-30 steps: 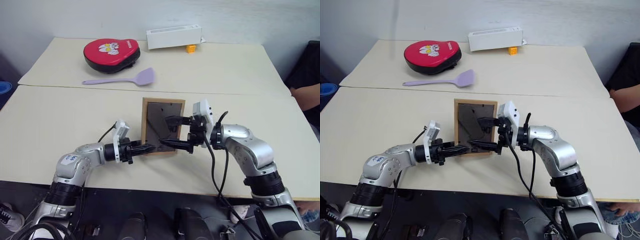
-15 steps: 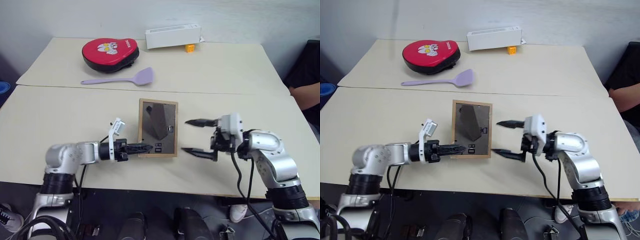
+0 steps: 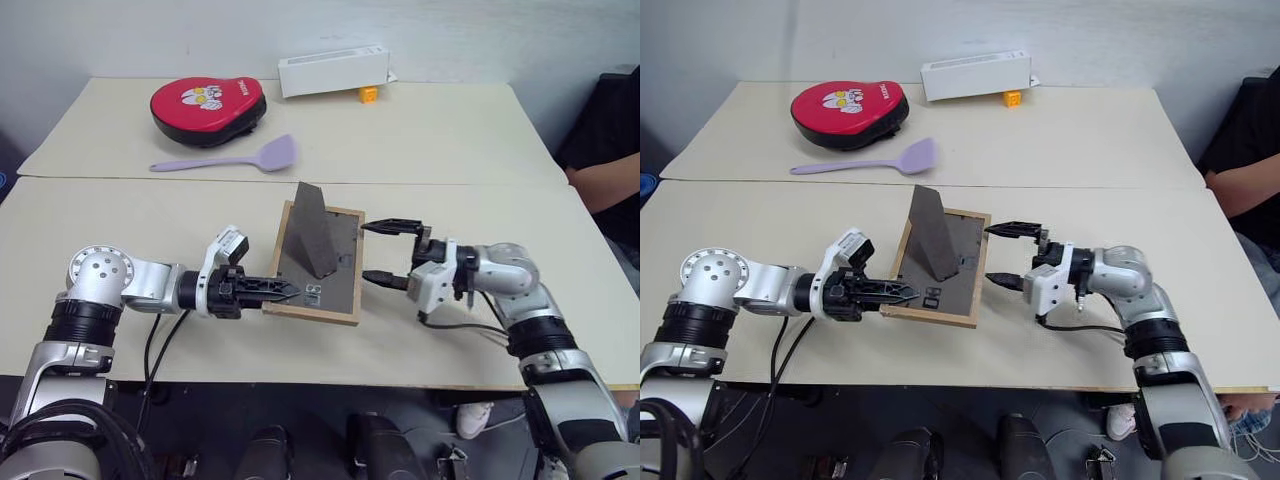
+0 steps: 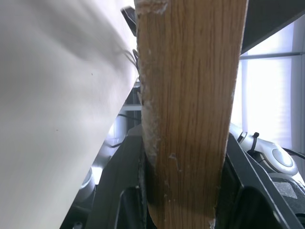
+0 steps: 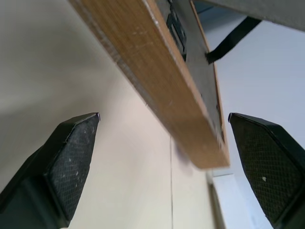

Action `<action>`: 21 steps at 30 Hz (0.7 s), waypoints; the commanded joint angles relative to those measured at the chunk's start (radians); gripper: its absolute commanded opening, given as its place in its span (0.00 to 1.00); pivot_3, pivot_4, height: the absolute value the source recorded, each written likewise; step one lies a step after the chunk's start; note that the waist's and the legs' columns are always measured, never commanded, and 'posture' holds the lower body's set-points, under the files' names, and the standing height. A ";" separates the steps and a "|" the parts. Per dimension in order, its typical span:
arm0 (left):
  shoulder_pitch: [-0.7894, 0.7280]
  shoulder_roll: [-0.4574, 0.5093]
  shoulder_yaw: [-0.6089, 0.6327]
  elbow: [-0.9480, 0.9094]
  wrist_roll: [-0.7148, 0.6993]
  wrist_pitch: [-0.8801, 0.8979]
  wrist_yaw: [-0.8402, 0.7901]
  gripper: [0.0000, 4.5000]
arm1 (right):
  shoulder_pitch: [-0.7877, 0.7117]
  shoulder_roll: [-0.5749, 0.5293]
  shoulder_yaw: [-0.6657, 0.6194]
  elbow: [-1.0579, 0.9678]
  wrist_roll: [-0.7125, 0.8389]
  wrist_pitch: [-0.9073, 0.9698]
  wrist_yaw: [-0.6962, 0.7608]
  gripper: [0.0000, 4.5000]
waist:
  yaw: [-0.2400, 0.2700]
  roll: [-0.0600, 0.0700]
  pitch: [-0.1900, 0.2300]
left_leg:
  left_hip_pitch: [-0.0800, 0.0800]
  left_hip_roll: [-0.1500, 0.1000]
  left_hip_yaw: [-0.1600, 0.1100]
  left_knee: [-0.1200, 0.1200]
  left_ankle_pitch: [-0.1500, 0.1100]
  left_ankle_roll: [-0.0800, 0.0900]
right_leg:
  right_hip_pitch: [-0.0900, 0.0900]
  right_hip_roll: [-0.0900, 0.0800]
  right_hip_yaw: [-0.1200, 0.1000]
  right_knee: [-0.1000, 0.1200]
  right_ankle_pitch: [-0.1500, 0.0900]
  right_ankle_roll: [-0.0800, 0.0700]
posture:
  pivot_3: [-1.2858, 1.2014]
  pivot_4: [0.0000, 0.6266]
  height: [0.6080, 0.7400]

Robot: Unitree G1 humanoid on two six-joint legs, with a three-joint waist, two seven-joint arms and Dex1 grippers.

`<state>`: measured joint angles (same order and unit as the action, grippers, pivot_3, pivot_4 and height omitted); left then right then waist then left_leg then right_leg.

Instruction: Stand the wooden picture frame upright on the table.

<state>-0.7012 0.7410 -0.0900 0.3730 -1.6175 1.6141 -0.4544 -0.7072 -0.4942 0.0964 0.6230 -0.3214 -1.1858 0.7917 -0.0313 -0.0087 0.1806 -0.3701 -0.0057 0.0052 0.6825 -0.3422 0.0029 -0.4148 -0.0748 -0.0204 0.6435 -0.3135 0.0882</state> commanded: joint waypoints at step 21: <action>0.080 0.169 0.130 -0.125 -0.237 -0.238 0.300 0.83 | -0.042 -0.036 0.094 0.042 -0.132 -0.015 -0.437 0.28 | -0.008 0.000 0.000 | 0.001 0.000 0.000 0.000 0.001 -0.001 | 0.000 0.001 0.001 0.000 0.000 0.000 | 0.52 0.24 1.00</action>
<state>-0.6316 0.8646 -0.0389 0.2476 -1.9144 1.4077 -0.1203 -0.7404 -0.5197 0.2009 0.6938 -0.5262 -1.1948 0.3802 -0.0395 -0.0088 0.1806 -0.3696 -0.0054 0.0053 0.6824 -0.3416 0.0019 -0.4148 -0.0733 -0.0197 0.6435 -0.3136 0.0880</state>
